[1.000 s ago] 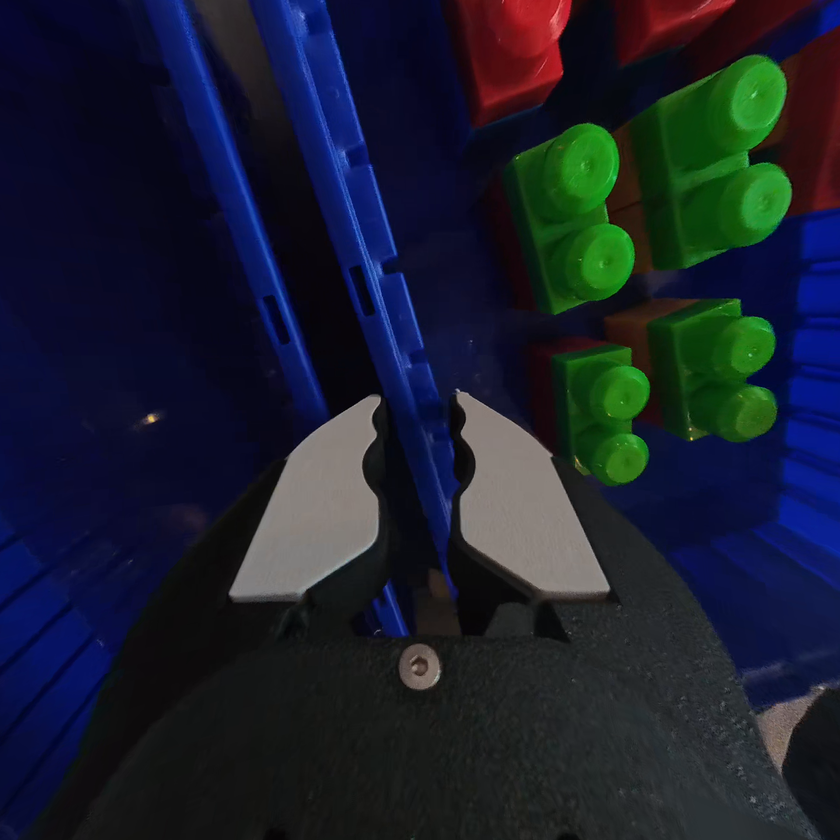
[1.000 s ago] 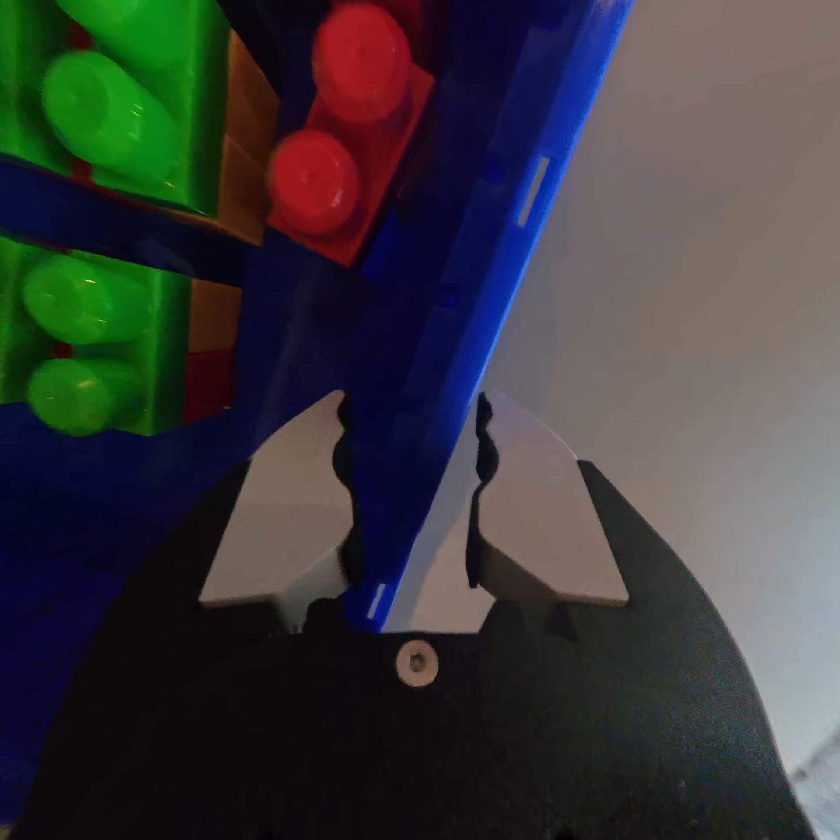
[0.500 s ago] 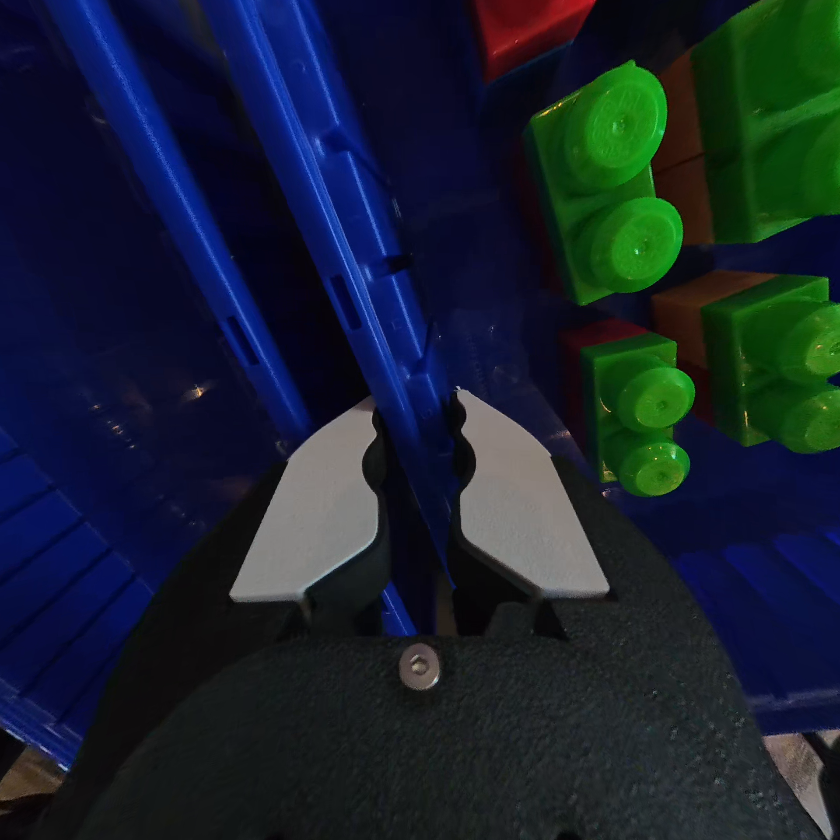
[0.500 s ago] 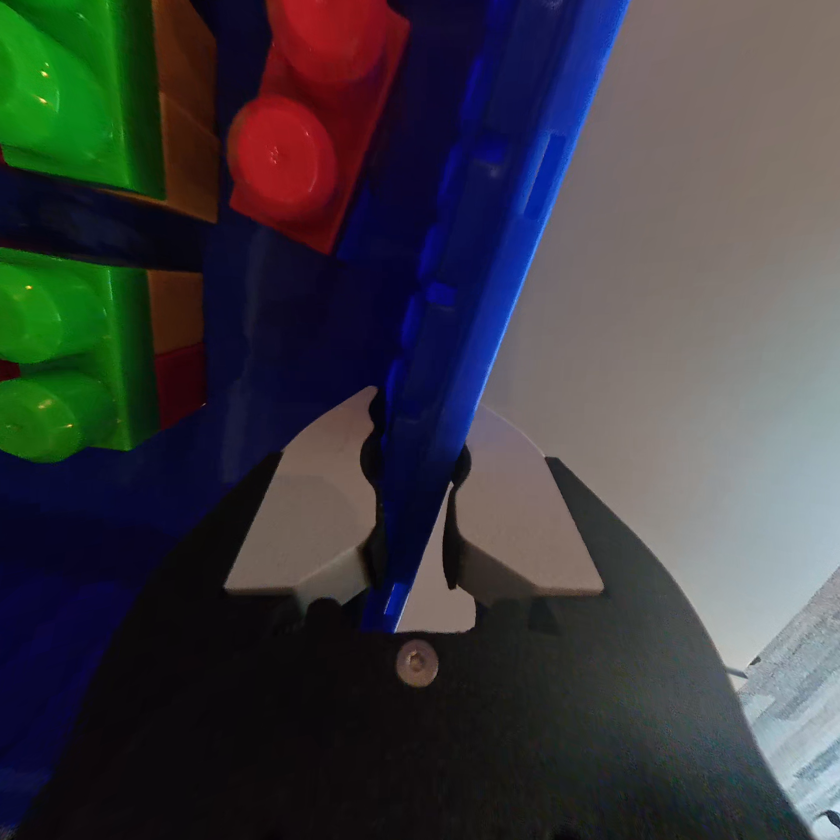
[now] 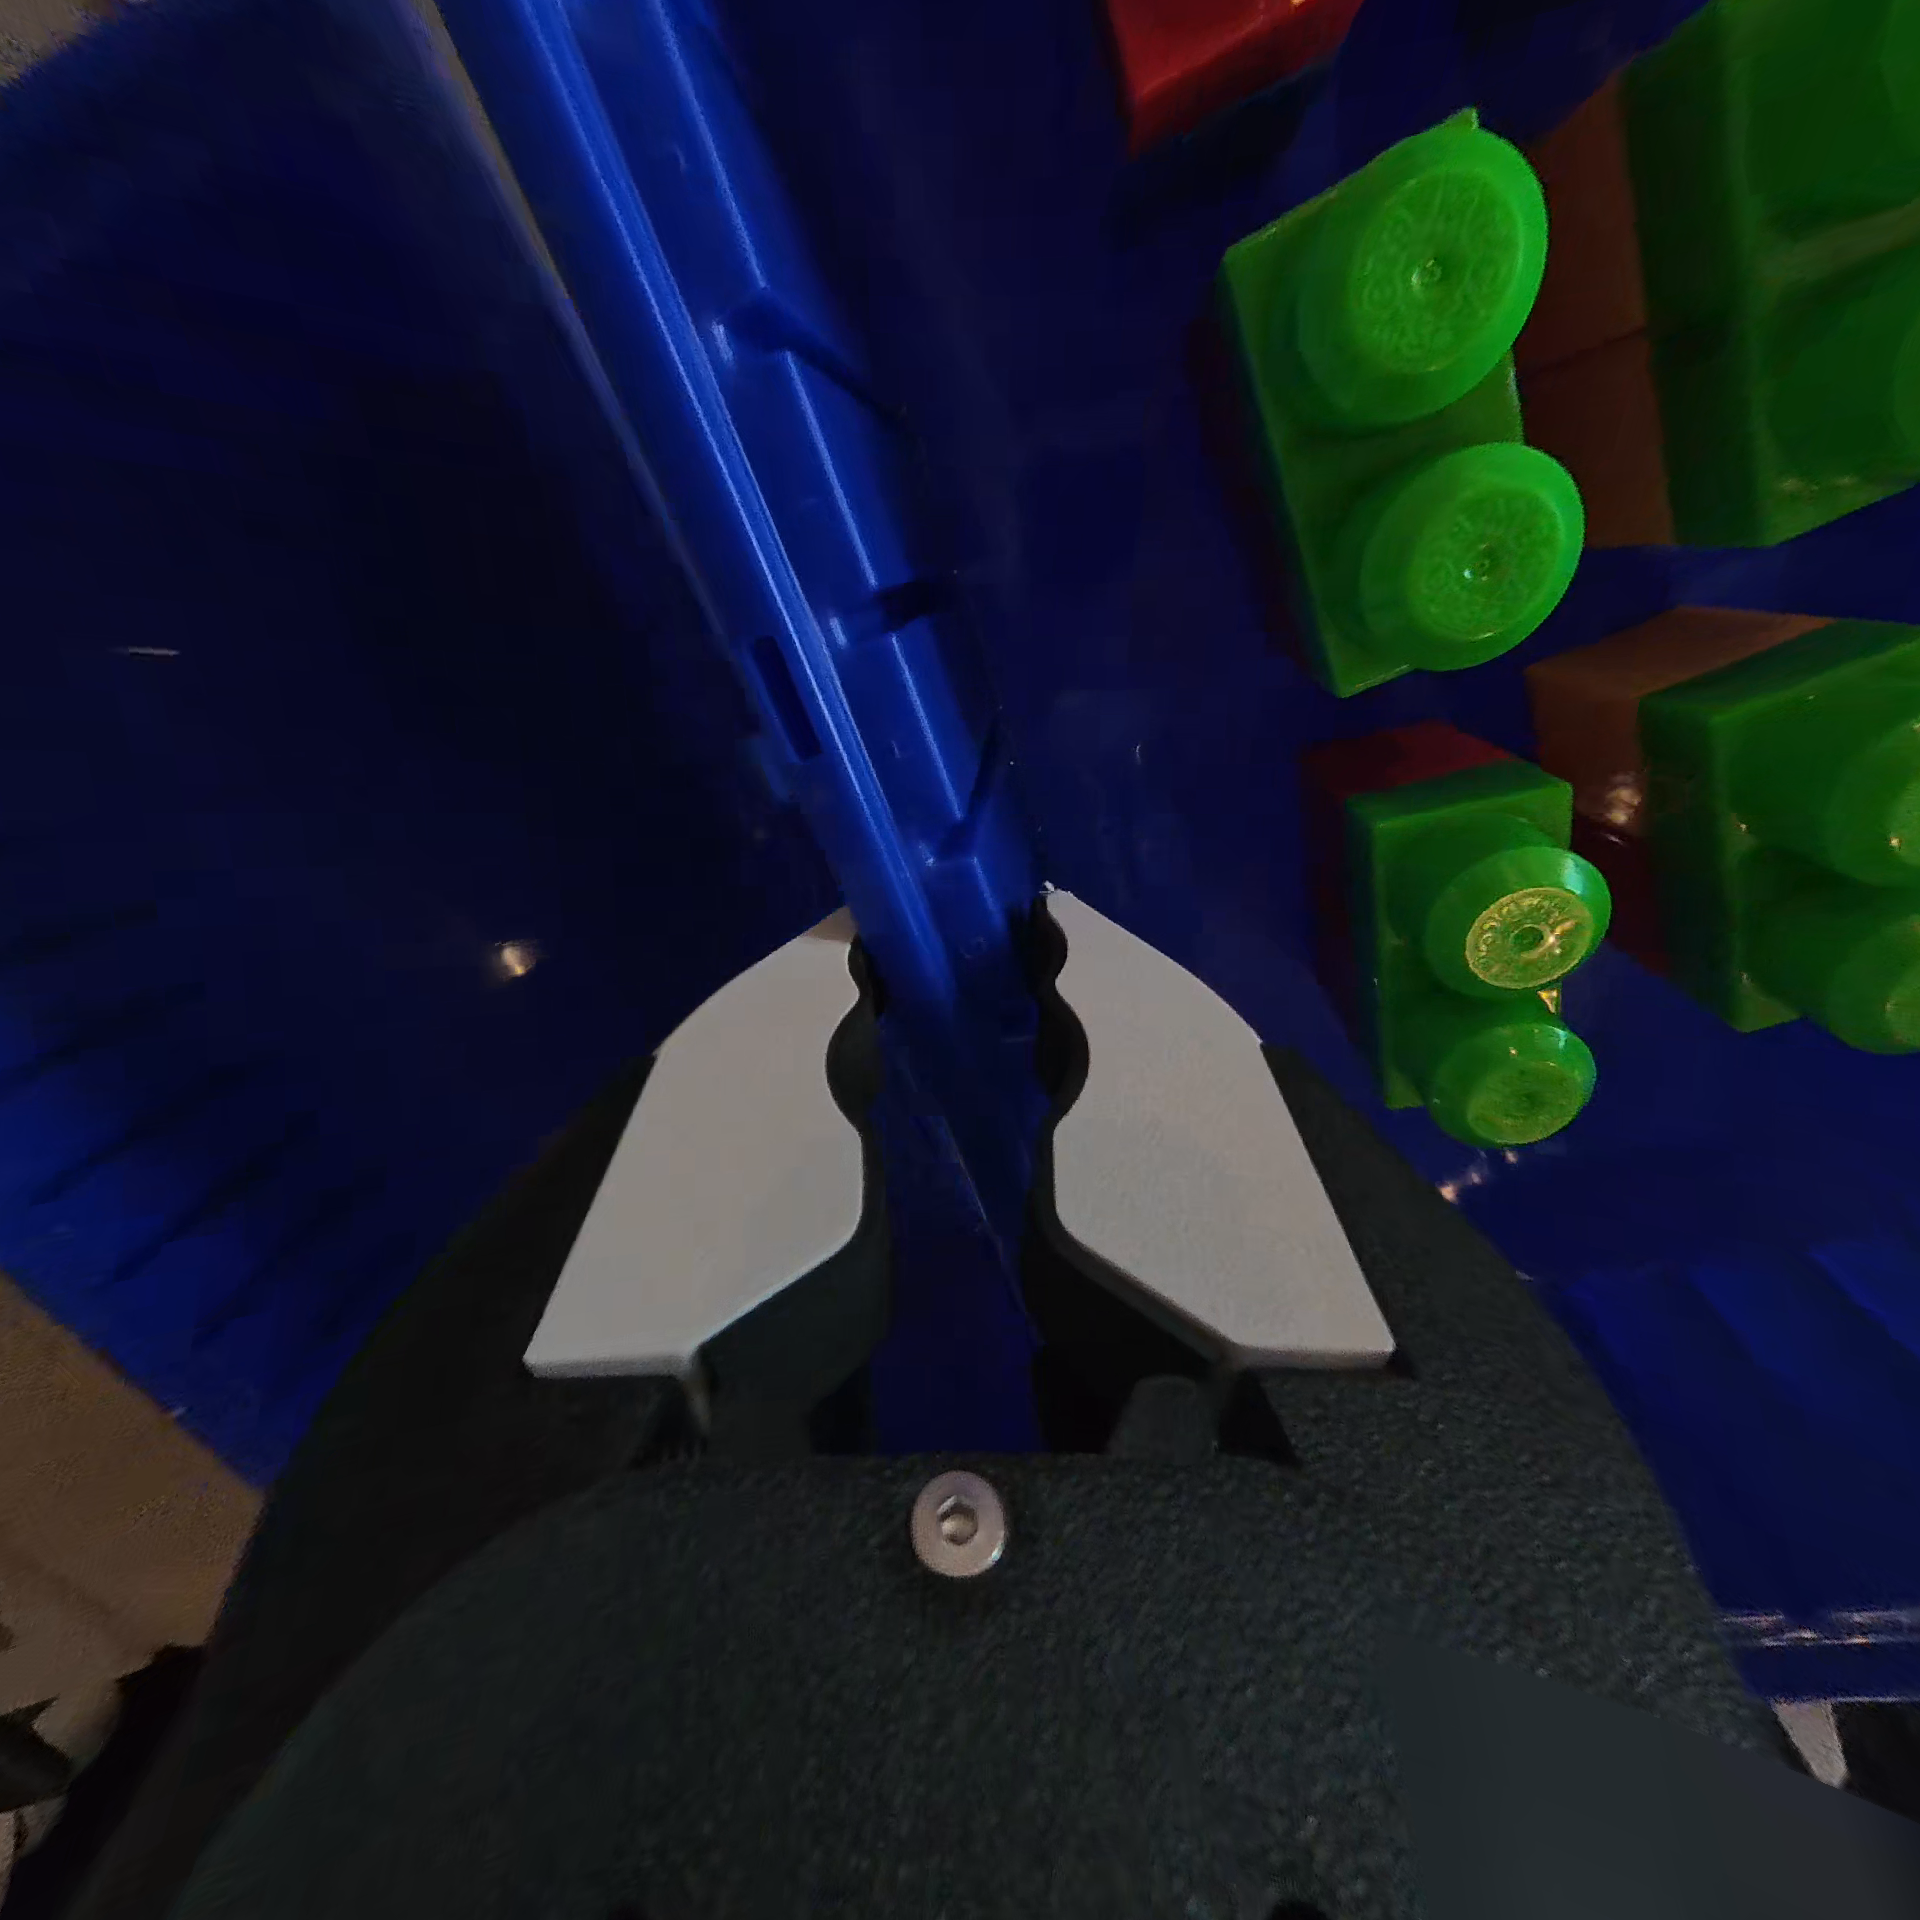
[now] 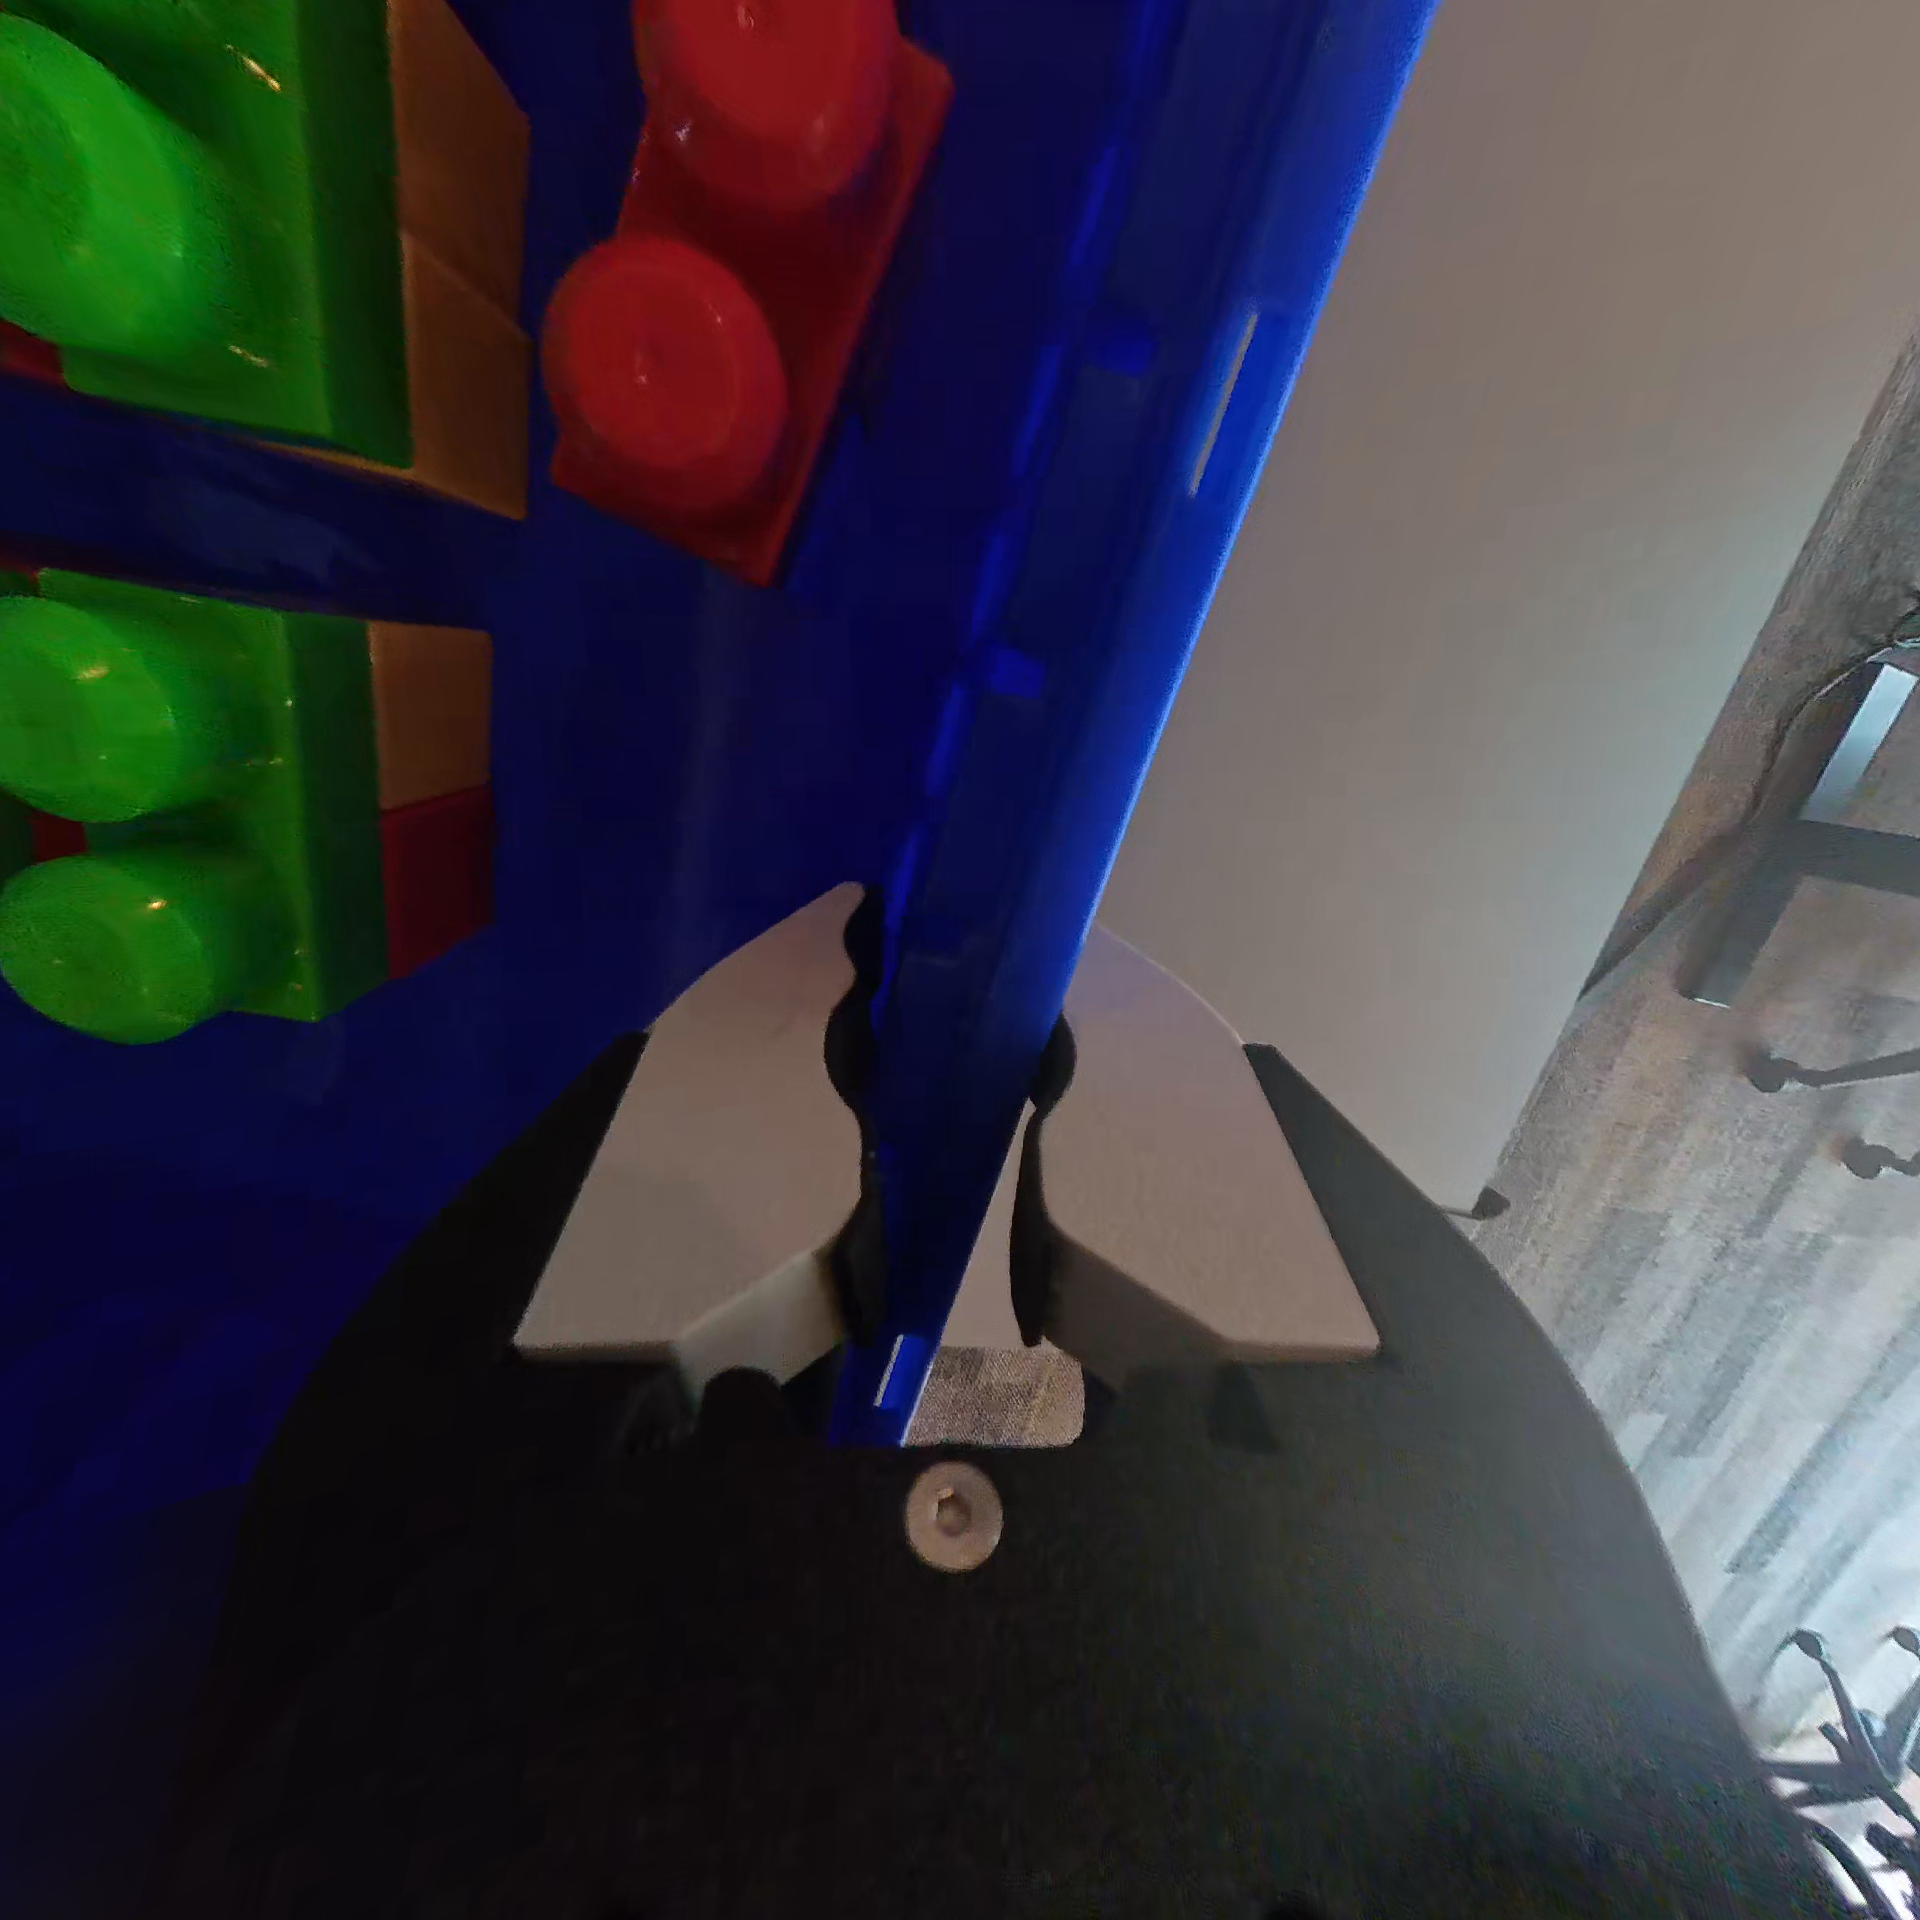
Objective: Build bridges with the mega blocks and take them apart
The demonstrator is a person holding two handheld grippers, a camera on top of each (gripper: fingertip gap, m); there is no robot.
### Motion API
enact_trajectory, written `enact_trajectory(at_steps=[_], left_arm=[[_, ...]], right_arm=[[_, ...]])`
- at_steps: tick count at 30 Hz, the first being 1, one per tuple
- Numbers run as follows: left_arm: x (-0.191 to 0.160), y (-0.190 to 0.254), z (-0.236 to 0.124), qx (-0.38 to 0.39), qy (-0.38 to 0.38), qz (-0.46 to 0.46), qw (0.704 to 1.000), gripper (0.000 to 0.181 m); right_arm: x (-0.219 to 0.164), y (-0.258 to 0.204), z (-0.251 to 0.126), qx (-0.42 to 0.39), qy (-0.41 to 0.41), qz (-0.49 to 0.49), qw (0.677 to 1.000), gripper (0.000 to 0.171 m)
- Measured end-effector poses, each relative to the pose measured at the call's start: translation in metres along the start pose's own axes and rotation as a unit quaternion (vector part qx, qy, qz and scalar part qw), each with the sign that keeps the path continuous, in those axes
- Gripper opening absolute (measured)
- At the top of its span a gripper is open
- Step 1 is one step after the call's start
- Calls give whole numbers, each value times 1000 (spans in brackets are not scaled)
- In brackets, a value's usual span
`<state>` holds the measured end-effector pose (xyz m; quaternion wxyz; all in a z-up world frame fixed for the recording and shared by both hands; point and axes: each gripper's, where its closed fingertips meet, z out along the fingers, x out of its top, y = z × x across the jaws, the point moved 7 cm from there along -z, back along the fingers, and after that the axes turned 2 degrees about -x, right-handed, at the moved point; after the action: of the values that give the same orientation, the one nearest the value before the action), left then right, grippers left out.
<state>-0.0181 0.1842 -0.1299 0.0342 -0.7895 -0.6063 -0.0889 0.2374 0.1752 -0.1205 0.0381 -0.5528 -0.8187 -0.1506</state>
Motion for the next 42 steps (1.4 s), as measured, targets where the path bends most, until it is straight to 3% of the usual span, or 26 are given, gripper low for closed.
enact_trajectory(at_steps=[7,15,24,32,36,42], left_arm=[[-17,-71,-70,10,21,-19,1000,26],[-81,-214,-115,47,13,-85,995,25],[-188,-392,-123,81,-33,-185,979,25],[-271,-514,-129,122,-79,-241,960,25],[-293,-544,-120,145,-87,-241,956,25],[-290,-551,-75,134,-95,-214,963,25]], right_arm=[[43,-62,-68,12,29,-8,999,24],[110,-206,-93,72,50,-61,994,23],[173,-410,-84,151,45,-140,978,22],[191,-560,-80,221,52,-158,961,23],[183,-602,-61,235,57,-152,958,23],[167,-606,-27,209,68,-121,968,24]])
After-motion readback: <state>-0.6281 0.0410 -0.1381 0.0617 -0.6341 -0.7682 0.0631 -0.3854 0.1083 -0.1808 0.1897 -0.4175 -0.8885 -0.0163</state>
